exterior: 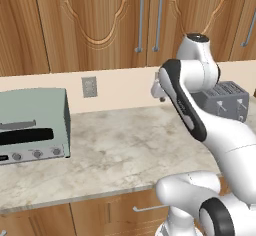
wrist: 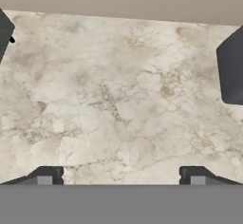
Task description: Move the bowls from the cabinet to the plates on the dining table.
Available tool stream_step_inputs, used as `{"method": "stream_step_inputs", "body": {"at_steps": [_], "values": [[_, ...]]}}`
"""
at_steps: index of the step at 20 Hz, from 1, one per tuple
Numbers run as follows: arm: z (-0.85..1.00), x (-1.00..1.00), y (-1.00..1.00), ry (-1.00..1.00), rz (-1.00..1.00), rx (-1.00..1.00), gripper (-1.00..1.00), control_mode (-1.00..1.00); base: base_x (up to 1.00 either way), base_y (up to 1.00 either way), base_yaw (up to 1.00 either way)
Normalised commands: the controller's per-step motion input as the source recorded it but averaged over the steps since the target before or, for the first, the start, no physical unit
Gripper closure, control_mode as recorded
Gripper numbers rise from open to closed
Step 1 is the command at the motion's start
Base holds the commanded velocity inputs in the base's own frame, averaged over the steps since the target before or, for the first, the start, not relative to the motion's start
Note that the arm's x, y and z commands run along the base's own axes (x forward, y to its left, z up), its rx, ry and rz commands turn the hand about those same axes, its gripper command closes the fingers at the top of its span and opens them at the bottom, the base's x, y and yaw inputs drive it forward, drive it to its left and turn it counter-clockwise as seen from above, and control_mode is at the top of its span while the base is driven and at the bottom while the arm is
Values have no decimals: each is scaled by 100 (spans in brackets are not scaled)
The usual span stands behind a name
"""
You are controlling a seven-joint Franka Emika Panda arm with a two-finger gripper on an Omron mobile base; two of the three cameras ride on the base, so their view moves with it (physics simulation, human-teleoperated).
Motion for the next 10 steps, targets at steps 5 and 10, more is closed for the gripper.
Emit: {"method": "stream_step_inputs", "body": {"at_steps": [5,10], "values": [[2,-47,-1,-7,-1,1,-100,-100,0,0,0],[18,3,1,-6,4,1,-100,-100,0,0,0]]}}
